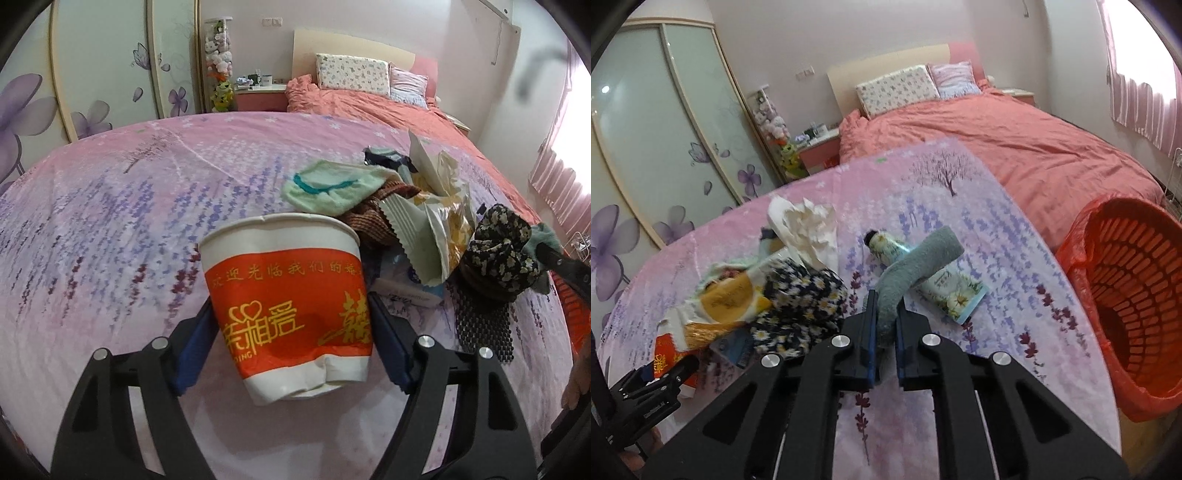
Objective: Collect trash
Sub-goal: 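Carry the grey towel to the orange basket and release it with the right gripper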
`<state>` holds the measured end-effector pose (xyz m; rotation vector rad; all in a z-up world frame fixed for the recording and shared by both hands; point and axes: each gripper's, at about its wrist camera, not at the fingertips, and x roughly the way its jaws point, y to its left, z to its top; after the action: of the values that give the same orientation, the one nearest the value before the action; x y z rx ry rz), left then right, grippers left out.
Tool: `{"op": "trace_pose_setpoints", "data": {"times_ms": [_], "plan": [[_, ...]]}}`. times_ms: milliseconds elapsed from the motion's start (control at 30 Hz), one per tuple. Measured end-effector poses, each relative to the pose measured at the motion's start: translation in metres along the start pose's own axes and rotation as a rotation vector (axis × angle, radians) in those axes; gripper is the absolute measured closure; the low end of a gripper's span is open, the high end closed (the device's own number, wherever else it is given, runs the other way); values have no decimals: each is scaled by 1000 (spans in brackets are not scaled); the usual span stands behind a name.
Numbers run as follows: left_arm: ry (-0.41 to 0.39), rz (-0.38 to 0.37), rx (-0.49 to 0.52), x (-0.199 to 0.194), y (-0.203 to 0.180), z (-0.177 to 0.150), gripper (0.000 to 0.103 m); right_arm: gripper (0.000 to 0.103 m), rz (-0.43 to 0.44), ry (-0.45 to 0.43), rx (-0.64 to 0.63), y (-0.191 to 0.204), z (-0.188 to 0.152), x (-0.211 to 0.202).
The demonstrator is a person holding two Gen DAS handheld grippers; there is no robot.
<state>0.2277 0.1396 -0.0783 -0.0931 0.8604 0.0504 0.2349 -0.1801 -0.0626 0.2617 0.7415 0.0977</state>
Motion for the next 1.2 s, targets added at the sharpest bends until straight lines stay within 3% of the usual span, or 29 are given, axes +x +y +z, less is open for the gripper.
{"op": "trace_pose_setpoints", "data": {"times_ms": [233, 500, 800, 1200], "plan": [[-57, -3, -16, -35, 6, 6, 27, 95, 5, -79, -21, 1, 10, -35], [-140, -71, 38, -83, -28, 19, 27, 95, -27, -160, -37, -17, 14, -75], [-168, -192, 145, -107, -107, 27, 27, 95, -117, -197, -28, -54, 12, -102], [-126, -384, 359, -93, -263, 20, 27, 95, -216, -211, 77, -130, 12, -108]]}}
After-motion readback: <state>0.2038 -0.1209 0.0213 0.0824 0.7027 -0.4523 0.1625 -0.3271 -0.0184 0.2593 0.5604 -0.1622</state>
